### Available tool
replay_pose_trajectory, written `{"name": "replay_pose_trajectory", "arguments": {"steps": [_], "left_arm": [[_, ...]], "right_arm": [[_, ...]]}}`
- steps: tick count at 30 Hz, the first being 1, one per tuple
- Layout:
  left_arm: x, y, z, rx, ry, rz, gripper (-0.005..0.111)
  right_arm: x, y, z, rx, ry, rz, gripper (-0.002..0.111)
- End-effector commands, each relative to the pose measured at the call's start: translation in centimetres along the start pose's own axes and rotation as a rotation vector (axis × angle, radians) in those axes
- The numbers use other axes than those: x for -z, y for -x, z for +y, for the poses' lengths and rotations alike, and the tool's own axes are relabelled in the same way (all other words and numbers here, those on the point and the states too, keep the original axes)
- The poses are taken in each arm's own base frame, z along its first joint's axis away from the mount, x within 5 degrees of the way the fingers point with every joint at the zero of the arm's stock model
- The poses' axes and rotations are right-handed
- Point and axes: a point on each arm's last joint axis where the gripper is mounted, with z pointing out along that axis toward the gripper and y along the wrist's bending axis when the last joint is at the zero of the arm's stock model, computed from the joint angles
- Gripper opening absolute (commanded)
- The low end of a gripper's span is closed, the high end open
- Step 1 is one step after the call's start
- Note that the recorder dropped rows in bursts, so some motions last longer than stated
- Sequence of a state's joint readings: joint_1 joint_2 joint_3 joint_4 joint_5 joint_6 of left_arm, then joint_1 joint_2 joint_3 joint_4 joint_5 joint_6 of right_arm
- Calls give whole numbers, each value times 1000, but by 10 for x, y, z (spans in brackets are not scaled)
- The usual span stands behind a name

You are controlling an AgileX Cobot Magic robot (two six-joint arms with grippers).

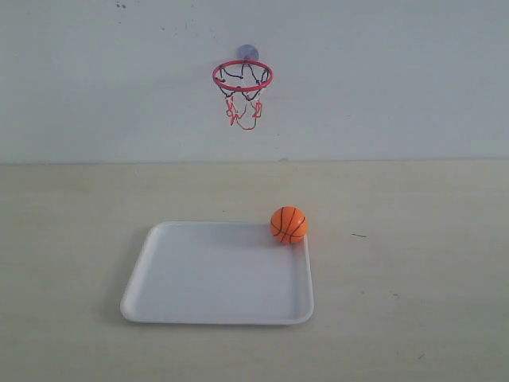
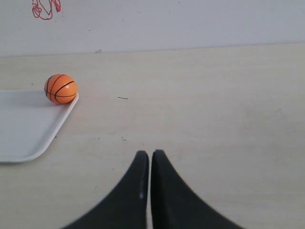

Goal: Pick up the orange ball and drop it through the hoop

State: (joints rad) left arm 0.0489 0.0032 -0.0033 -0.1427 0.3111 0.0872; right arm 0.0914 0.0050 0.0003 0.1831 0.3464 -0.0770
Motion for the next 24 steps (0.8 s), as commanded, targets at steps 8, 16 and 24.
{"name": "replay_pose_trajectory", "arguments": {"steps": [8,16,24], "left_arm": [[0,0,0,14,0,-7,4],[0,0,0,14,0,-7,4],[0,0,0,14,0,-7,4]], "right_arm": [[5,27,-2,8,-26,-305,1],[30,101,4,64,-44,-588,1],[-32,180,18,154,26,145,1]]}}
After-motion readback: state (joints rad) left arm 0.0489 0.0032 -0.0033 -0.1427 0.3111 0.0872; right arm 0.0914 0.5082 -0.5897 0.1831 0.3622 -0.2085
